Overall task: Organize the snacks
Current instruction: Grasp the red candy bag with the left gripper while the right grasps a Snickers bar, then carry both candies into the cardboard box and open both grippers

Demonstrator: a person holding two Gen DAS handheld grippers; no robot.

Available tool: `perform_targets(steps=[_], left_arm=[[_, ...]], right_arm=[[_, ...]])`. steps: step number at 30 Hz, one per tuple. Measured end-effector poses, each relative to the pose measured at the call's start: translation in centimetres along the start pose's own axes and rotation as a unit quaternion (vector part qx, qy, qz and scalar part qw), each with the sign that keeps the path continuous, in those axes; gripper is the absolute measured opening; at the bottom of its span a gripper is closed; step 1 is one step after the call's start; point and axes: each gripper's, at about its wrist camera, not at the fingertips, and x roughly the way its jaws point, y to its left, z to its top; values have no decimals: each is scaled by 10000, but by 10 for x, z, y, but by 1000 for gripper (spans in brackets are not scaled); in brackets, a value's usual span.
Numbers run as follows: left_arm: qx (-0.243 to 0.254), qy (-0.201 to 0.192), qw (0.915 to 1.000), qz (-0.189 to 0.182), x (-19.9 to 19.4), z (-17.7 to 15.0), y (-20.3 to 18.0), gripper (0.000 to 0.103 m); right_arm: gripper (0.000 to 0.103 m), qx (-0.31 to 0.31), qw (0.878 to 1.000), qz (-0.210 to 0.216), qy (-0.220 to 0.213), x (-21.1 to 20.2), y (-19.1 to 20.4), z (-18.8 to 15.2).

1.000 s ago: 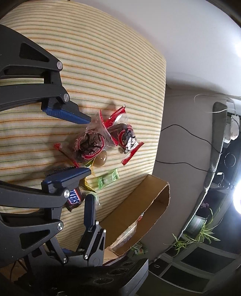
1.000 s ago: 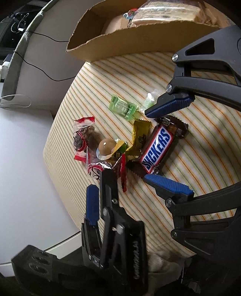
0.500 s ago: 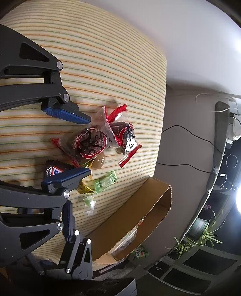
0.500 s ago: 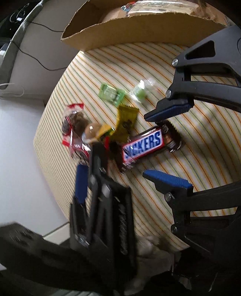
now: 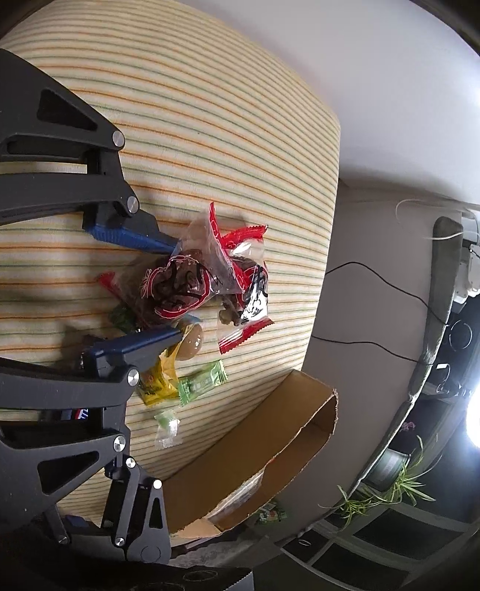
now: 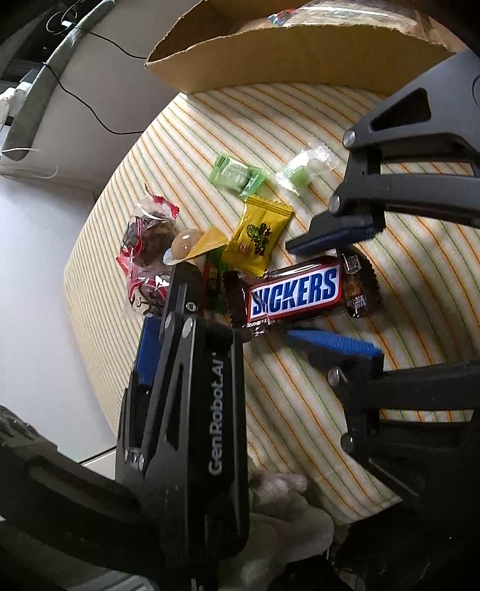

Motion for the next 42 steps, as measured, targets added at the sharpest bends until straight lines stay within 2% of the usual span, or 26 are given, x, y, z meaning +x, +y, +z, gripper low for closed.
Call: perform_targets(steps=[4, 11, 20, 25, 33, 42], left_arm=[[7, -39, 10000, 0, -3, -2, 1, 37], [-100, -177, 9998, -27, -19, -6, 7, 37], [-96, -391, 9991, -106, -39, -3, 4, 37], [-2, -449, 9988, -195, -39, 4, -9, 37], [192, -503, 9977, -408, -29, 25, -36, 37], [457, -553, 9954, -641, -12, 54, -71, 37]], right_arm=[[30, 58, 10000, -49, -32, -3, 4, -7], [30, 291, 9994, -42, -154, -17, -3, -17], [30, 550, 9971, 5, -532, -54, -7, -28], [30, 639, 9952, -129, -732, -74, -15, -31], [30, 957, 9894, -436, -1002, -98, -52, -31], [30, 1358, 9804, -806, -1182, -119, -113, -26]])
